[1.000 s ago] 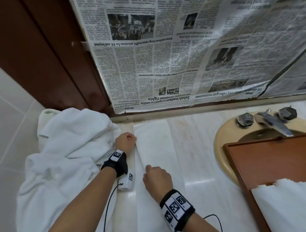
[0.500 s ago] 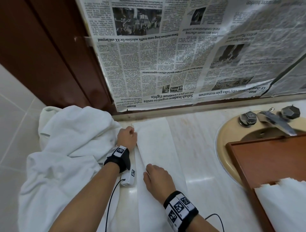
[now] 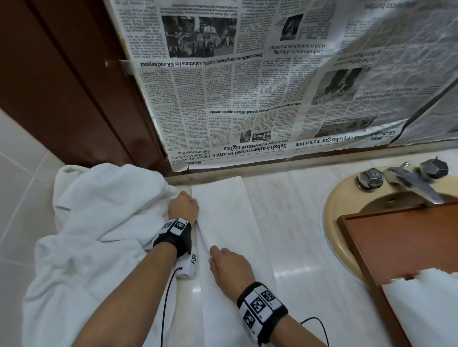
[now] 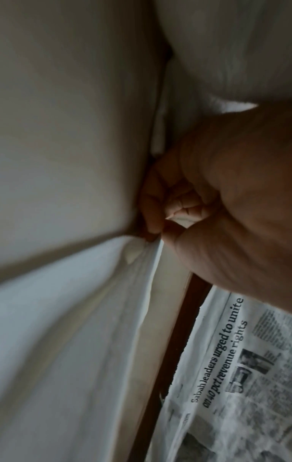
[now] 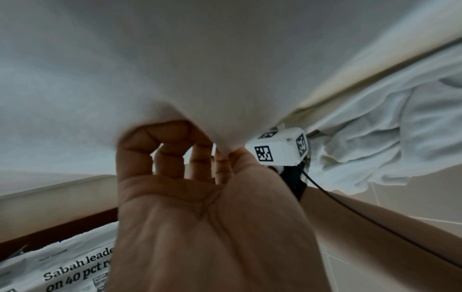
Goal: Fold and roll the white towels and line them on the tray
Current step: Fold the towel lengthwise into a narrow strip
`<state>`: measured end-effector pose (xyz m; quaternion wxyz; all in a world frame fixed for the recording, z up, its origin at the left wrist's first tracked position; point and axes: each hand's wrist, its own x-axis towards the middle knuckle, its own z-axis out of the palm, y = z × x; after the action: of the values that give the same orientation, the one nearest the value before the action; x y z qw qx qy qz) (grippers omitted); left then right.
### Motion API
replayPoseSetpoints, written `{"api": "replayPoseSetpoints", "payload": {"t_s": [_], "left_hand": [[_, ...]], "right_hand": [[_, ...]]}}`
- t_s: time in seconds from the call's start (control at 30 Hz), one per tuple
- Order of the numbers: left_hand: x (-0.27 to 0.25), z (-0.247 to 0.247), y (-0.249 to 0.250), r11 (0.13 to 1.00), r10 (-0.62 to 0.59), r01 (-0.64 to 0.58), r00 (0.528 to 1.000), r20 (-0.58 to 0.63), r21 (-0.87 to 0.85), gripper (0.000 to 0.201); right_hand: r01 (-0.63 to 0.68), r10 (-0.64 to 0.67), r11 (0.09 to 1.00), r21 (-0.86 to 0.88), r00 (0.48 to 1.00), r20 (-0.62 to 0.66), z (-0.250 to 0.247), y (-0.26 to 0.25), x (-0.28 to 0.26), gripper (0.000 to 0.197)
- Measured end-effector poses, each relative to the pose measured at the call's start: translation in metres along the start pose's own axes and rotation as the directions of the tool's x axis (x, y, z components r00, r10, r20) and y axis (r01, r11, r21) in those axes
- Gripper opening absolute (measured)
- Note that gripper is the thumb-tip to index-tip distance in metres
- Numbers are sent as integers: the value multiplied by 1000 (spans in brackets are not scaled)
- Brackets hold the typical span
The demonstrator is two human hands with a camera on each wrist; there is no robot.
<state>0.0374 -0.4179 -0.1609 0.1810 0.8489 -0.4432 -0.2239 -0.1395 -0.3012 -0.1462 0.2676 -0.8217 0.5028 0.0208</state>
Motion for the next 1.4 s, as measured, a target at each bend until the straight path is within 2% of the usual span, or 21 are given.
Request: {"api": "replayPoseSetpoints", "payload": {"t_s": [0.1, 0.23, 0.3, 0.33, 0.43, 0.57, 0.67, 0.73, 0.8, 0.9, 1.0, 1.07, 1.13, 1.2, 1.33, 1.4], "left_hand": [[-3, 0, 4, 1000, -4, 4, 1000, 15, -2, 26], [-32, -4, 2, 997, 44, -45, 999, -23, -63, 32], [-57, -6, -4, 996, 41, -40, 999, 2, -77, 39], [-71, -5, -7, 998, 26, -23, 998, 52, -65, 41], [-106, 2, -20, 998, -16, 27, 985, 173, -59, 33], [-120, 8, -29, 1000, 10, -6, 986, 166, -26, 17], [-121, 3, -28, 999, 33, -26, 987, 159, -42, 17], [-125, 1, -28, 998, 25, -15, 987, 159, -68, 18], [-131, -1, -28, 995, 19, -5, 989, 145, -98, 20], [-146, -4, -31, 994, 9, 6, 991, 132, -112, 25], [-169, -10, -31, 998, 1, 11, 980, 199, -58, 33], [-177, -12, -33, 995, -6, 28, 973, 229, -93, 34], [-181, -14, -34, 990, -24, 54, 976, 217, -133, 29], [-183, -15, -33, 991, -56, 79, 980, 192, -109, 24], [-190, -12, -35, 994, -107, 110, 985, 135, -15, 19], [-191, -9, -36, 992, -124, 127, 986, 108, -22, 20]], "right_hand": [[-36, 35, 998, 49, 999, 29, -2, 0, 1, 25], [-41, 32, 949, 313, 999, 33, -20, 9, -19, 37], [-26, 21, 958, 285, 1000, 18, -25, 20, -42, 36], [-36, 30, 968, 247, 999, 30, -26, 25, -55, 36], [-94, 74, 975, 200, 991, 107, -21, 39, -88, 35], [-182, 165, 969, 165, 980, 113, -9, 44, -117, 26], [-231, 222, 966, 112, 971, 88, -2, 39, -129, 24], [-249, 239, 963, 101, 966, 99, -1, 35, -131, 8], [-270, 257, 955, 120, 960, 114, -6, 31, -133, 12], [-231, 222, 959, 163, 972, 72, -18, 22, -143, 17], [-110, 114, 987, 113, 993, -30, -29, 4, -160, 16], [-34, 37, 997, 76, 999, -40, -31, -15, -166, 11], [25, -25, 993, 114, 1000, 6, -25, -30, -169, 8], [42, -61, 984, 171, 992, 106, -14, -32, -175, 21], [-29, -12, 991, 133, 954, 300, 14, -1, -206, 34], [-21, -8, 996, 81, 941, 339, 22, 13, -222, 30]]}}
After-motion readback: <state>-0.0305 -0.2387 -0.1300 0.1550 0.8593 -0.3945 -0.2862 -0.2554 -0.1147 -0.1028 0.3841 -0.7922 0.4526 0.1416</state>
